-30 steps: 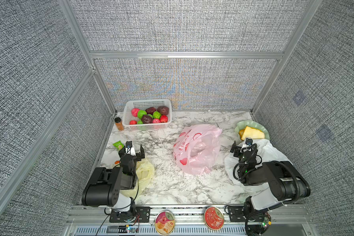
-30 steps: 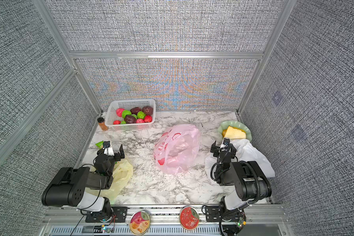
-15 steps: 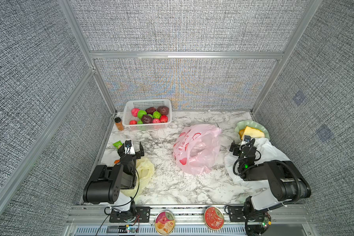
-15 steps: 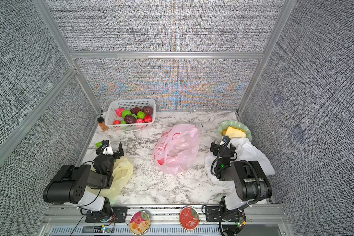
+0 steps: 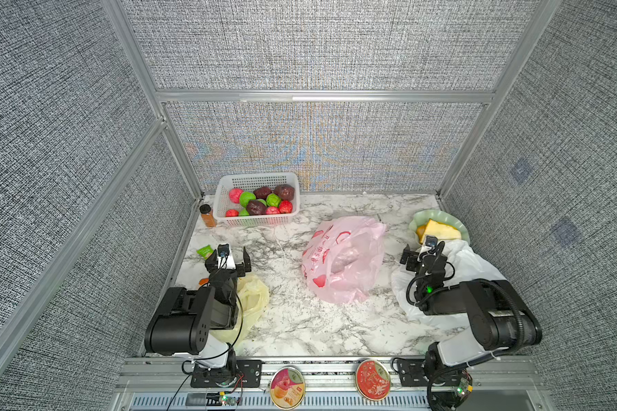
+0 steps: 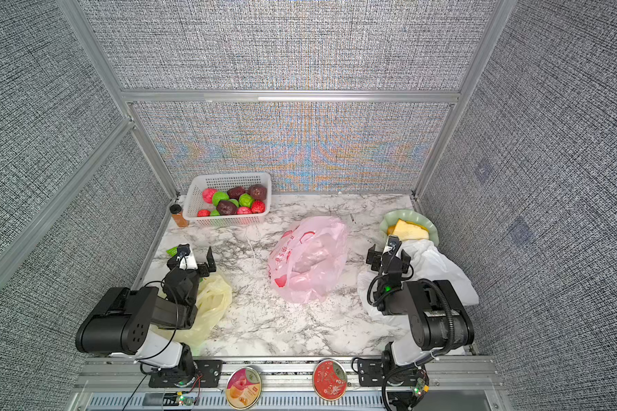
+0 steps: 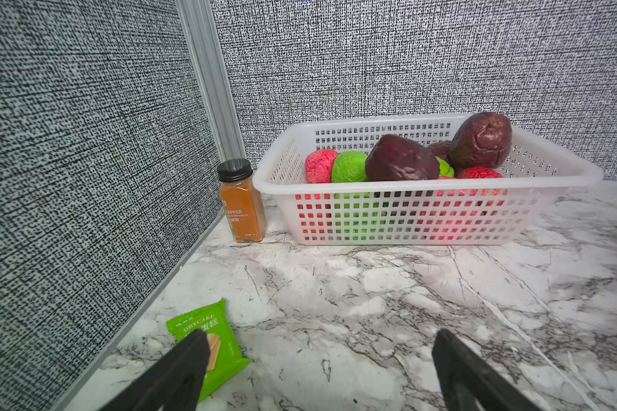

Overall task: Untie the knot of a plastic bag & take out the apple
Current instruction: Reset both arms

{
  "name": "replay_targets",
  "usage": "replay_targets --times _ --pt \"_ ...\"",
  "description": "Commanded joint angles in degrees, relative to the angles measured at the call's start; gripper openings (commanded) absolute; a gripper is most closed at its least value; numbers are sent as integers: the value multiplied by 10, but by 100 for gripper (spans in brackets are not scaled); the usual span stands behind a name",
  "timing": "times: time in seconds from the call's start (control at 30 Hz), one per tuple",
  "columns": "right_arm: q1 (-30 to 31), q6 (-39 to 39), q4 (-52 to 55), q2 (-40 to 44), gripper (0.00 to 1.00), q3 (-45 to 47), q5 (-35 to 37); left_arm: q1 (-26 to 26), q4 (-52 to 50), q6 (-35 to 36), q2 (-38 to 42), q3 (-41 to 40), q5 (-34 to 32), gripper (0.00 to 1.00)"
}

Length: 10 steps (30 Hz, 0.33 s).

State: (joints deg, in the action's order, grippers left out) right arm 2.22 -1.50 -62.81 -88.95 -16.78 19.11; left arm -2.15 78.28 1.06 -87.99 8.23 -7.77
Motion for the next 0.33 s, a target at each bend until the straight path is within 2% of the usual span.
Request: replay_targets --times 0.0,0.3 --pt "0 -4 3 0 99 -2 -1 0 21 0 -1 -1 -2 99" --pt "1 -4 3 1 99 -2 -2 -1 14 0 -2 4 -2 99"
